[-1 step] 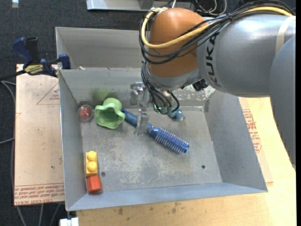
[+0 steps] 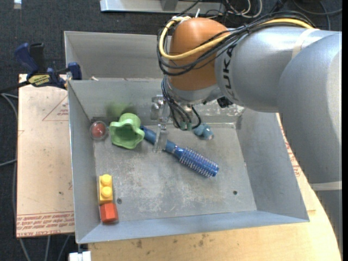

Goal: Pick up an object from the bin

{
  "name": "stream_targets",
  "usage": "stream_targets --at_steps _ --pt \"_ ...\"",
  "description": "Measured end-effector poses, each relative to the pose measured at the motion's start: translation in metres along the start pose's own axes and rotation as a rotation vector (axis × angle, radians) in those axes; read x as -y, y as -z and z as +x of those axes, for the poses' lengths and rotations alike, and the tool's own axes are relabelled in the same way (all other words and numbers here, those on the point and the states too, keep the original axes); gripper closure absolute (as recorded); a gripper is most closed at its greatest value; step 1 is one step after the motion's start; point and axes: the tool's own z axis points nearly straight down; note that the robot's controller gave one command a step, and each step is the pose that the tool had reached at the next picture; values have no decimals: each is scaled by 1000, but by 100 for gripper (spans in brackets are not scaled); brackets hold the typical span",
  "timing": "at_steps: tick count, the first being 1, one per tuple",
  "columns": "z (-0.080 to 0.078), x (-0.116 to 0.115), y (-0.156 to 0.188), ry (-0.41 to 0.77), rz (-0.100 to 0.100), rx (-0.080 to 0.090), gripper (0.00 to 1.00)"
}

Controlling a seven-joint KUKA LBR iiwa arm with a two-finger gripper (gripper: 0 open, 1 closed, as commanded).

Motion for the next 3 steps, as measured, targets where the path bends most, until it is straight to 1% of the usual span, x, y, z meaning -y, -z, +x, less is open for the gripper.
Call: stream_targets --at_steps 1,2,3 --pt "2 -38 -93 -51 -2 -2 0" --pt "-11 -76 -91 162 -2 6 0" --pt "-11 -75 -90 160 -2 5 100"
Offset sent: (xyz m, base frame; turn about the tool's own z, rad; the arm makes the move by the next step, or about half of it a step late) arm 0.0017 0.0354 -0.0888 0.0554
